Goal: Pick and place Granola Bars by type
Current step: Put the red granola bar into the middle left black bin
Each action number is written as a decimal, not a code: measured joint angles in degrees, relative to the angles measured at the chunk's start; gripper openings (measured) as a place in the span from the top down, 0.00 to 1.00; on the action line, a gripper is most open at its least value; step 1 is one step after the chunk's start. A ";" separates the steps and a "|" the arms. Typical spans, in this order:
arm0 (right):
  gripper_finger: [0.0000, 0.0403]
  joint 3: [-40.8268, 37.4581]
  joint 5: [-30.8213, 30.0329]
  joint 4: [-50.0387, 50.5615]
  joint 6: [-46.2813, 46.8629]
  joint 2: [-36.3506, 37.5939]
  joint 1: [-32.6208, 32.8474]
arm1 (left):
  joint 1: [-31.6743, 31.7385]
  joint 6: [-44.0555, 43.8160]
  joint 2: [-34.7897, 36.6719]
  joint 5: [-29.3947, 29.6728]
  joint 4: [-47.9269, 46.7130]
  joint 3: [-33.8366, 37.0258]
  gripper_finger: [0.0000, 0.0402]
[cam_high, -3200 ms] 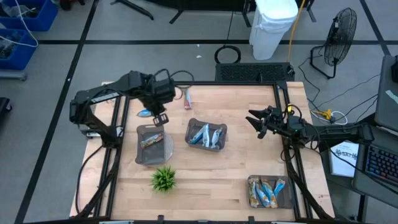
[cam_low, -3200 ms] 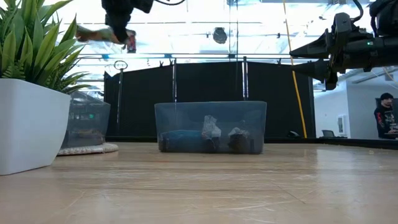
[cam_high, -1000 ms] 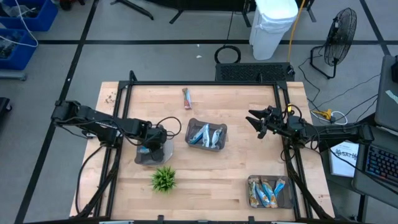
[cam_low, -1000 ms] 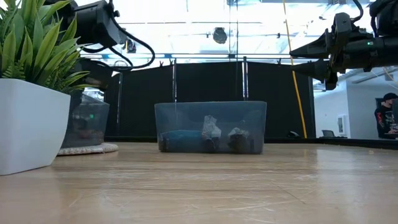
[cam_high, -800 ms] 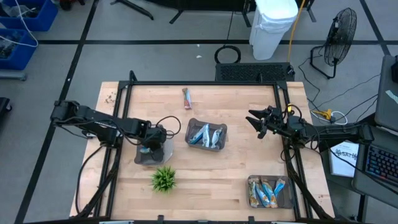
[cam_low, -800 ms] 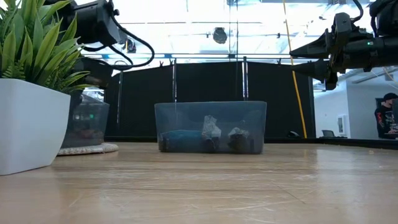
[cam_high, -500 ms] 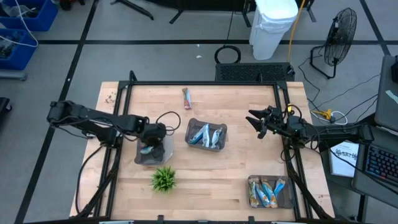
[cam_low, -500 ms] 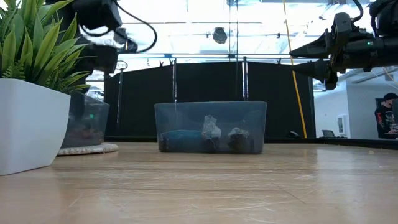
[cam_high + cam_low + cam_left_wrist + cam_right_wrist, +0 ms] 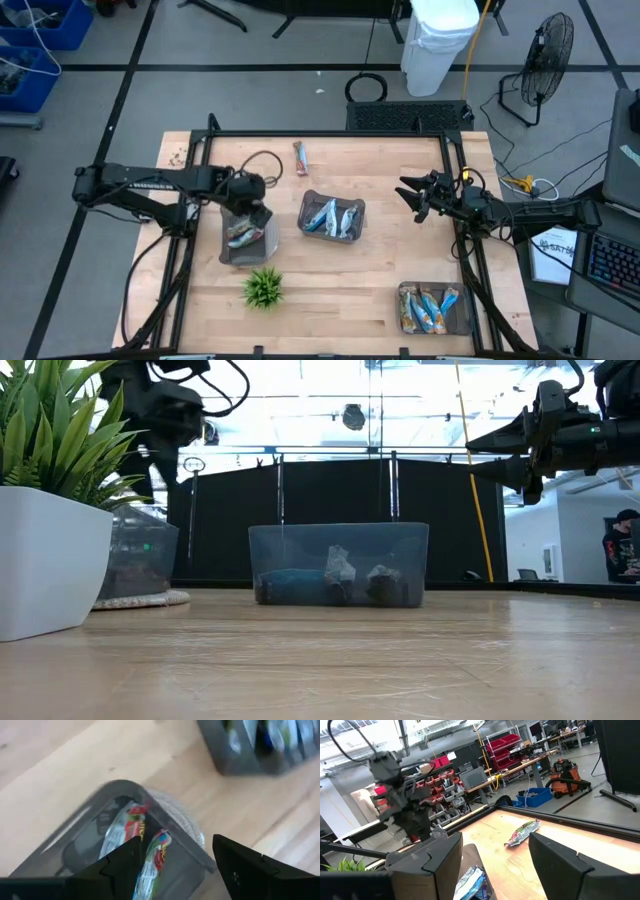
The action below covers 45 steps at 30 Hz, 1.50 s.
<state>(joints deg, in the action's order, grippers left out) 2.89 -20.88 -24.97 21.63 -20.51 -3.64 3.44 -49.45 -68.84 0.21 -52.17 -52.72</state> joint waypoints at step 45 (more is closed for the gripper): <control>0.45 0.00 0.00 0.00 0.00 -0.01 -0.01 | 21.63 -18.76 -44.66 10.46 -1.47 -39.66 0.15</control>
<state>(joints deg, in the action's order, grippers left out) 2.89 -20.88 -24.97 21.63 -20.52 -3.65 25.06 -68.21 -113.49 10.66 -53.64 -92.38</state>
